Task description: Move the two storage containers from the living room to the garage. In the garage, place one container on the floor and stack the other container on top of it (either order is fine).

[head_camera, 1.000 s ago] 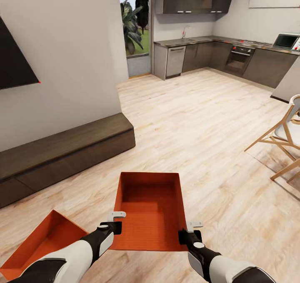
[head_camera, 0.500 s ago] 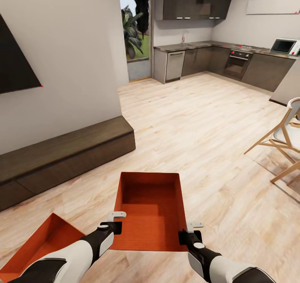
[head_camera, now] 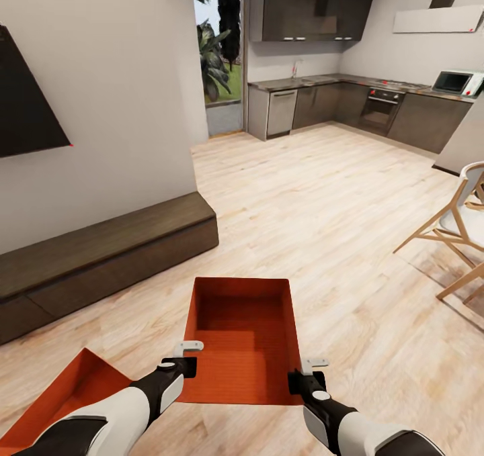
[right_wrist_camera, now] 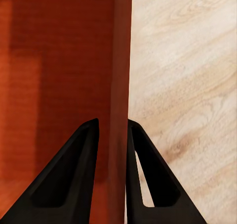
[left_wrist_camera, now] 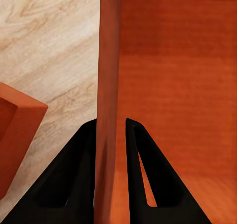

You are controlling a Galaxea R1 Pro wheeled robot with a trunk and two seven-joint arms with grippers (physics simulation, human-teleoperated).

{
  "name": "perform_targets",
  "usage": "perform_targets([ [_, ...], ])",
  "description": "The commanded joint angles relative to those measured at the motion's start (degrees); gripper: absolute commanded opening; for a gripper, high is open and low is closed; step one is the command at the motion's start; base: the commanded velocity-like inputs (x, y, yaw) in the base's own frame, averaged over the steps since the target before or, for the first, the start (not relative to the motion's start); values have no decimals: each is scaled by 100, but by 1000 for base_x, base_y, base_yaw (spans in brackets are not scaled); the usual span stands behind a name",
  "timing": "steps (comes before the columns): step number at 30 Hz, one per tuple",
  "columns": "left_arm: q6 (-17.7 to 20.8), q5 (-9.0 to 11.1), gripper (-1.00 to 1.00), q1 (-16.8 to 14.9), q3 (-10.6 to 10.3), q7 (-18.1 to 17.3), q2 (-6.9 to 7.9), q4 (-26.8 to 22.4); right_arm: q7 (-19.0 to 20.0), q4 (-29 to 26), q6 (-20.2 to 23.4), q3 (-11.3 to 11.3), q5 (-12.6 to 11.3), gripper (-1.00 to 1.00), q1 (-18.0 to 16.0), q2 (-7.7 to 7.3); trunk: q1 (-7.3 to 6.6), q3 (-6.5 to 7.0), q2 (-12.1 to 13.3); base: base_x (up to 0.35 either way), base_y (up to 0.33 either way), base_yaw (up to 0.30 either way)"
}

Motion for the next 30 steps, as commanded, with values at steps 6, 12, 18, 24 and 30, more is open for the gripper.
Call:
perform_targets([
  [6, 26, -1, -100, -2, 255, 66, 183, 15, -63, 1, -439, -4, -103, -100, -2, -2, 2, 49, -7, 0, 0, 0],
  [12, 26, -1, -100, -2, 255, 66, 184, 15, -63, 1, -439, -4, -103, -100, -4, -2, 2, 105, -7, 0, 0, 0],
  [18, 27, -1, -100, -2, 255, 66, 184, 18, -63, 1, -439, -4, -104, -100, -3, -2, 2, 162, -7, 0, 0, 0],
  [24, 28, -1, -100, -2, 255, 66, 184, 21, -63, 1, -442, -4, -103, -100, -2, -2, 2, 218, -7, 0, 0, 0],
  [30, 26, -1, -100, -2, 255, 66, 184, 23, -63, 1, -474, -4, -103, -100, -5, -2, 2, 275, -7, 0, 0, 0],
])
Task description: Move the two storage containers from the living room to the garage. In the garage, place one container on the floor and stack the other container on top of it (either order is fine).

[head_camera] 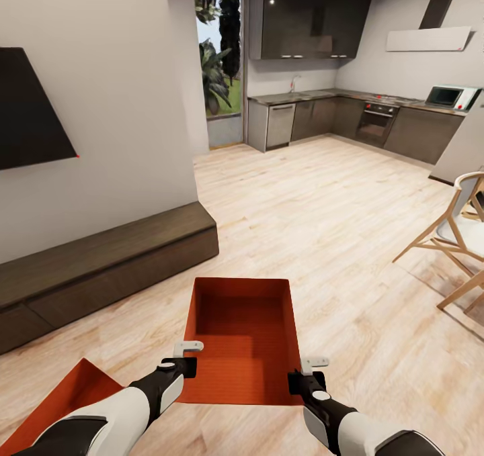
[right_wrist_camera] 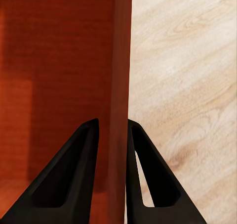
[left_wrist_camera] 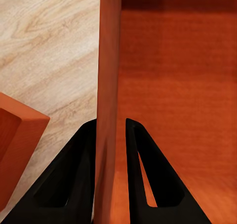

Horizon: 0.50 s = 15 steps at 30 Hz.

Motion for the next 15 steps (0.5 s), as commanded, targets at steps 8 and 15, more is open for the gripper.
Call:
perform_targets([
  [8, 27, -1, -100, -2, 250, 66, 183, 13, -57, 1, -492, -7, -102, -100, -2, -3, 2, 67, -8, 0, 0, 0],
  [15, 26, -1, -100, -2, 250, 66, 183, 11, -10, 1, -492, -7, -102, -100, -2, -15, 2, 133, -8, 0, 0, 0],
])
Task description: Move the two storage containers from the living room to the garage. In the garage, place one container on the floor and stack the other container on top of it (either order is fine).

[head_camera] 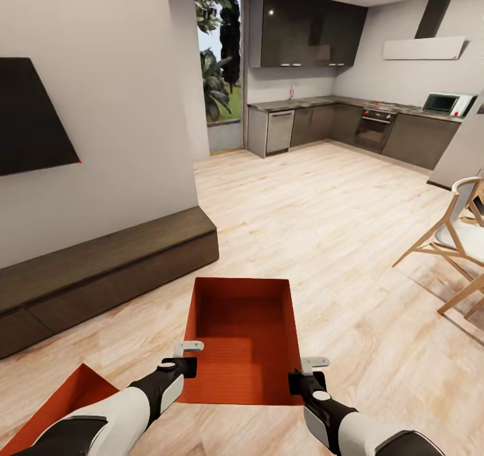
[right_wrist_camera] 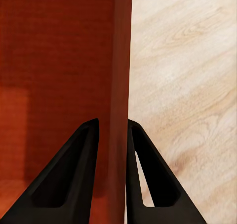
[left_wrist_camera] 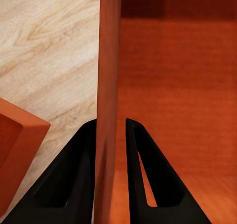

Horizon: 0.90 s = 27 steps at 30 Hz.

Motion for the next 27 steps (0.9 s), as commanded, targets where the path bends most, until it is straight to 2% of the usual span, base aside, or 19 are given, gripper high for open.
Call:
perform_targets([
  [1, 26, 9, -100, -2, 246, 62, 191, 13, -19, -1, -481, -24, -72, -100, -6, -10, 2, 1, -8, 0, 0, 0],
  [27, 26, 9, -100, -2, 246, 62, 191, 14, -16, -1, -481, -24, -72, -100, -7, -19, 2, 246, -8, 0, 0, 0],
])
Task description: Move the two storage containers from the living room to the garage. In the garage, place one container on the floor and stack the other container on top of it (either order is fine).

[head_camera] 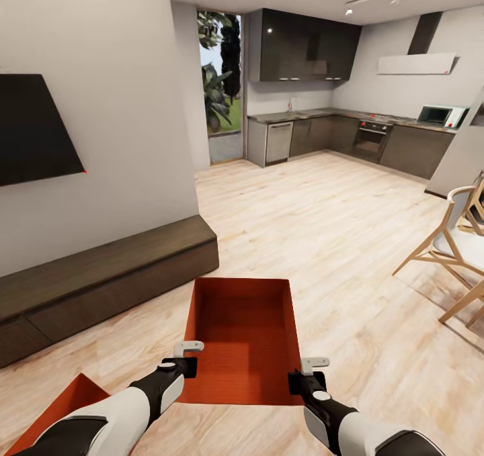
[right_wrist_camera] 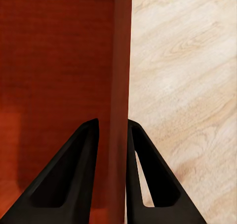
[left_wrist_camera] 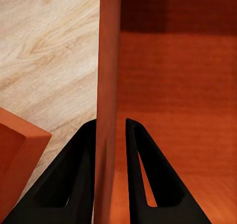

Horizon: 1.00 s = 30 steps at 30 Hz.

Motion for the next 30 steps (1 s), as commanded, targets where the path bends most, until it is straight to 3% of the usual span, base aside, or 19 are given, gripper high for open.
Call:
perform_targets([
  [1, 25, 10, -100, -2, 243, 61, 192, 14, -21, -2, -484, -36, -56, -100, -6, -18, 2, 0, -8, 0, 0, 0],
  [30, 24, 10, -100, -2, 243, 61, 192, 9, -21, -2, -484, -36, -56, -100, -5, -19, 2, 273, -8, 0, 0, 0],
])
